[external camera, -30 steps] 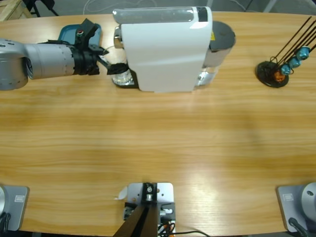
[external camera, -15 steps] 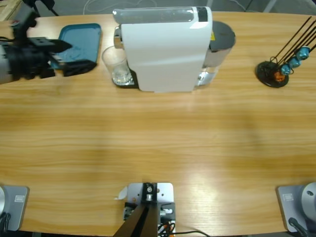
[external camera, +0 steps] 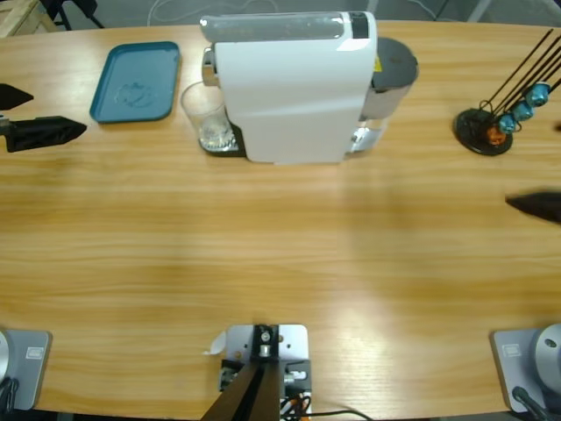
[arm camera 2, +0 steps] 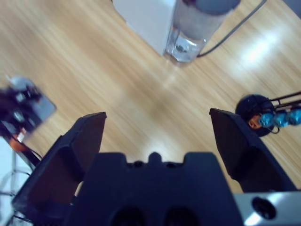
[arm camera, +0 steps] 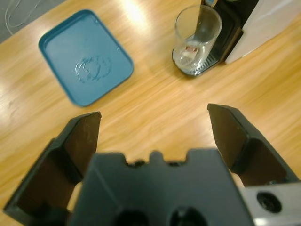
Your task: Pour coffee
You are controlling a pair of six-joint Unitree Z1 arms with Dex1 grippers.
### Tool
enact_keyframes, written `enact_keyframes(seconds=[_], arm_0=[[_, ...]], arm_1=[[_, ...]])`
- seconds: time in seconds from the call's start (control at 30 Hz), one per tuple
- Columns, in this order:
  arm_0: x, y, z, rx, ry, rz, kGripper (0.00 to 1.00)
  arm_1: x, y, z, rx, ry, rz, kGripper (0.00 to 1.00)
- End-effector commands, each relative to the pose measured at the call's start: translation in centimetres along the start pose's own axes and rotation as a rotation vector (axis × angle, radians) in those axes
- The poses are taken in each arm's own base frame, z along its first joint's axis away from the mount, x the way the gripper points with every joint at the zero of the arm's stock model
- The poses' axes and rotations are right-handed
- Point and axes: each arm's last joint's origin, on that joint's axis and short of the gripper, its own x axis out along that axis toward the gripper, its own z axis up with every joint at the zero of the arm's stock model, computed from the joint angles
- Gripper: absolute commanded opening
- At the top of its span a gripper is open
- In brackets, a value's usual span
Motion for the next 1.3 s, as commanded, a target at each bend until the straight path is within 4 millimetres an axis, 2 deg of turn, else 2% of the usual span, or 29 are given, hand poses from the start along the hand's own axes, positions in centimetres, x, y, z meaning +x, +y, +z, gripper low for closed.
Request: enact_keyframes(seconds=[0.03,0.07,0.1,0.37,0.5,0.63,0.83,1.0,1.3], arm_0=[[-1.4,0.1,0.7,0.003,0.087,-0.005,0.987],[-1.2,0.1,0.7,-0.001,0.091,0.001,0.987],[-1.0,0.1,0.8,-0.001,0.097,0.002,0.987],[-0.6,0.2,0.8,-0.01,0.111,0.004,0.987],[-0.3,0.1,0.8,-0.016,0.122,0.003,0.987],[0.0,0.1,0.9,-0.017,0.129,-0.001,0.987],[0.1,0.0,0.9,-0.017,0.134,-0.005,0.987],[0.2,0.0,0.9,-0.017,0.137,-0.005,0.987],[0.1,0.0,0.8,-0.017,0.136,-0.005,0.987]], arm_1=[[4.7,-2.8,8.1,0.069,0.067,-0.011,0.197],[5.2,-3.1,9.0,0.07,0.066,-0.011,0.033],[5.9,-3.6,9.9,0.073,0.071,-0.017,0.0],[10.8,-6.1,15.5,0.037,0.165,-0.065,0.0],[13.2,-6.9,17.2,0.044,0.218,-0.063,0.0],[14.3,-7.2,18.9,0.034,0.24,-0.058,0.0],[16.1,-7.1,20.2,0.023,0.256,-0.047,0.0],[17.5,-6.4,20.3,0.007,0.28,-0.034,0.0],[18.3,-6.4,20.6,0.004,0.287,-0.03,0.0]])
